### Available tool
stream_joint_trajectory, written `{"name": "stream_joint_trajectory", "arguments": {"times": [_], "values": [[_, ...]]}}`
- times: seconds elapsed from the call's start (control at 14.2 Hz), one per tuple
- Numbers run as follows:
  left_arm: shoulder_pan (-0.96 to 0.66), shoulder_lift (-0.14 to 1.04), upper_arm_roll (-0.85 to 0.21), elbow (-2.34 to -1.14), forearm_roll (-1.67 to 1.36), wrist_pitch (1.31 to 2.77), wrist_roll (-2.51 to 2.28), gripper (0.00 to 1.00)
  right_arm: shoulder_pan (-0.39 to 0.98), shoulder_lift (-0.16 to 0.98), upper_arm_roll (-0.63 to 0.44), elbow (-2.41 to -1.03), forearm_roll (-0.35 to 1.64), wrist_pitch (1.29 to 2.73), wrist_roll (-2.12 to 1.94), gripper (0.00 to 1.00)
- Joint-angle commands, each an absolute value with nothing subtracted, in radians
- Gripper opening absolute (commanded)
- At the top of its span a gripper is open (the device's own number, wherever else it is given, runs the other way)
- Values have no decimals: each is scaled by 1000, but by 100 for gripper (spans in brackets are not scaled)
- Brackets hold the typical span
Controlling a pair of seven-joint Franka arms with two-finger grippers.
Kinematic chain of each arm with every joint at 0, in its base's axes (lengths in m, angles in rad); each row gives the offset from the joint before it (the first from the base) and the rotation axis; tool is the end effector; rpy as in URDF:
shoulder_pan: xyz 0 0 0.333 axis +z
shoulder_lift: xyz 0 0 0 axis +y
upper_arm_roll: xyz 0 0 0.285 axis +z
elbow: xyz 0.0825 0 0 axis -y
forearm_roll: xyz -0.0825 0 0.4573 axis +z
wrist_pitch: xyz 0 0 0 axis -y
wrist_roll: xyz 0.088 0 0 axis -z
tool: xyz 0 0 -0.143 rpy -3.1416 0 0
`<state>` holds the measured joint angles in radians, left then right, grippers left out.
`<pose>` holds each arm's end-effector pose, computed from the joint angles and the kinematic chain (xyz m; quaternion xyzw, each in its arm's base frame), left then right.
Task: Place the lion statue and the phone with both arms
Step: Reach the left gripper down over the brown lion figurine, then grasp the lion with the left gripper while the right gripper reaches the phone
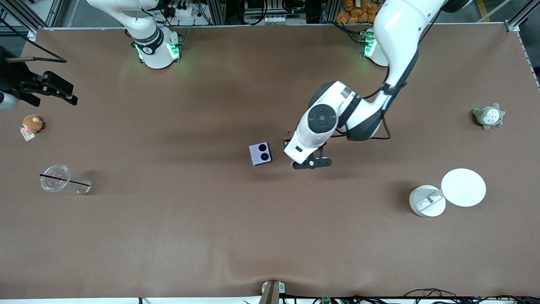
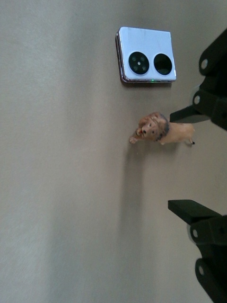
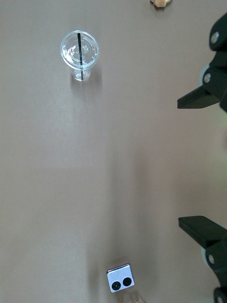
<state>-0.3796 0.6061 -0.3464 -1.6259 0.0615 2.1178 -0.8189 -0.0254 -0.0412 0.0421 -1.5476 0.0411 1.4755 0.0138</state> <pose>0.5472 -0.4653 0.1750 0.9951 0.0540 -0.0787 0.0249 0.6051 0.0167 0.5874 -0.9997 -0.0031 0.0158 0.0194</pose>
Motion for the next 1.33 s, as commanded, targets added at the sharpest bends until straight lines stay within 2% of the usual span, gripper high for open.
{"name": "stream_joint_trajectory", "arguments": {"times": [0.0, 0.21, 0.63, 1.05, 1.12, 1.19, 1.26], "values": [[-419, 638, -337, -1605, 87, 2154, -891, 73, -31, -40, 46, -1540, 29, 1476, 17, 100], [-455, 676, -330, -1603, 98, 2210, -925, 67, -28, -40, 48, -1540, 29, 1476, 18, 100], [-462, 710, -330, -1603, 170, 2214, -939, 57, -26, -40, 48, -1542, 31, 1474, 17, 100], [-469, 735, -328, -1605, 193, 2249, -940, 49, 35, 24, 48, -1534, 44, 1485, 32, 100], [-469, 735, -328, -1605, 193, 2249, -940, 41, 54, 46, 48, -1534, 44, 1485, 32, 100], [-469, 735, -328, -1603, 201, 2249, -939, 18, 72, 72, 49, -1534, 44, 1486, 32, 100], [-468, 735, -328, -1605, 216, 2249, -939, 9, 98, 101, 49, -1534, 46, 1505, 34, 100]]}}
